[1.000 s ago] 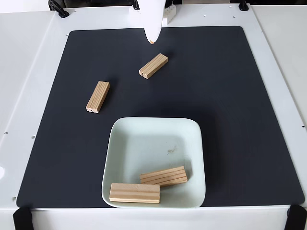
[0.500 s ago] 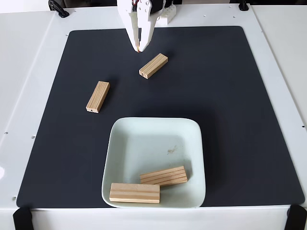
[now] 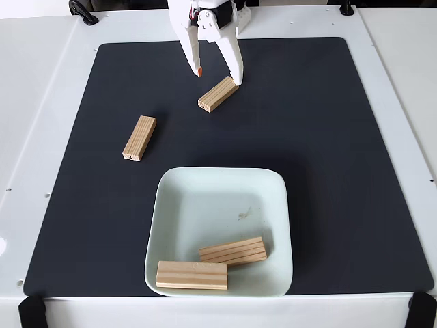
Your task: Pick up the wooden block and place them on the plate.
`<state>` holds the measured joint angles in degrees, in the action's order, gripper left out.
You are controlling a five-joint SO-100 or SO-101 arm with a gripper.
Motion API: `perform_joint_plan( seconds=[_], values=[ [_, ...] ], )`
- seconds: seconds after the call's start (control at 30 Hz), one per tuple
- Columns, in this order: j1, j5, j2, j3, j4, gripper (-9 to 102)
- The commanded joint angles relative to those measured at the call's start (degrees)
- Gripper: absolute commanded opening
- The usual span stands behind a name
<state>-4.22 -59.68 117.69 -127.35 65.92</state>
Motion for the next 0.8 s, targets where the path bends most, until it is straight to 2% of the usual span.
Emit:
perform_joint_plan(
  seconds=[0.0, 0.17, 0.4, 0.77],
  values=[
    [-2.2, 0.62, 0.18, -2.02, 0.35, 34],
    [-2.99, 1.05, 0.18, -5.27, 0.18, 34],
    [-2.9, 1.14, -4.48, -6.15, -6.94, 34],
    [-2.9, 1.23, -9.93, -3.52, -7.73, 34]
  ],
)
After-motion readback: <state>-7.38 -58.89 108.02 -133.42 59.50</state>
